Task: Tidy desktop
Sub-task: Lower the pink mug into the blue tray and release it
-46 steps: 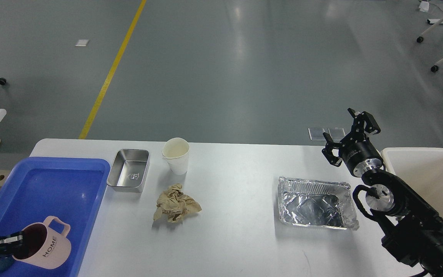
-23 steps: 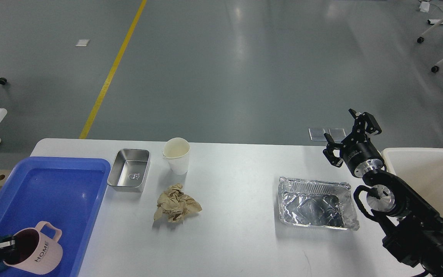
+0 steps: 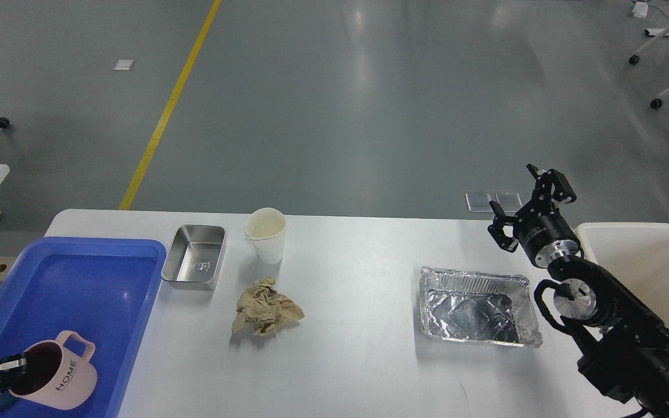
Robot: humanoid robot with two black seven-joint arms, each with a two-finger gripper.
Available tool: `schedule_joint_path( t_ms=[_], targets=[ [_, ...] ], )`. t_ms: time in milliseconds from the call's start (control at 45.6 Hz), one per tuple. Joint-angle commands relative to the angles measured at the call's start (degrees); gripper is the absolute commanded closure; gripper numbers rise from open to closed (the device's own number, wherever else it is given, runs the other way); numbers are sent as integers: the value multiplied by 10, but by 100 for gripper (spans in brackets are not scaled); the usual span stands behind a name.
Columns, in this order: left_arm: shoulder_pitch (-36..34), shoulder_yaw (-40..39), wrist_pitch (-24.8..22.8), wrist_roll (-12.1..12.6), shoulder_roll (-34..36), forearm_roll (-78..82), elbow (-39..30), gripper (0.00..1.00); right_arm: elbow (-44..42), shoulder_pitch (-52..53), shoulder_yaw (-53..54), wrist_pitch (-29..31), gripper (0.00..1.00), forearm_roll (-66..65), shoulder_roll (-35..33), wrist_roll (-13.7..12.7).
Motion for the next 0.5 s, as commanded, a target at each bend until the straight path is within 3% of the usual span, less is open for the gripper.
schedule_joint_path(
  t_ms=[0, 110, 241, 307, 395, 461, 483],
  targets=[
    [-1, -3, 1, 0, 0, -3, 0, 45, 0, 0, 0, 0, 0, 0, 0, 0],
    [-1, -5, 2, 1, 0, -4, 0, 40, 0, 0, 0, 0, 0, 0, 0, 0],
    [-1, -3, 16, -1, -1, 1, 0, 44, 0, 0, 0, 0, 0, 0, 0, 0],
    [-1, 2, 25, -1, -1, 2, -1, 57, 0, 1, 0, 0, 0, 0, 0, 0],
    [-2, 4, 17, 0, 1, 2, -2, 87, 0, 1, 0, 0, 0, 0, 0, 0],
    [-2, 5, 5, 1, 2, 2, -2, 100, 0, 1, 0, 0, 0, 0, 0, 0],
    [-2, 4, 1, 1, 2, 2, -2, 100, 0, 1, 0, 0, 0, 0, 0, 0]
  ],
)
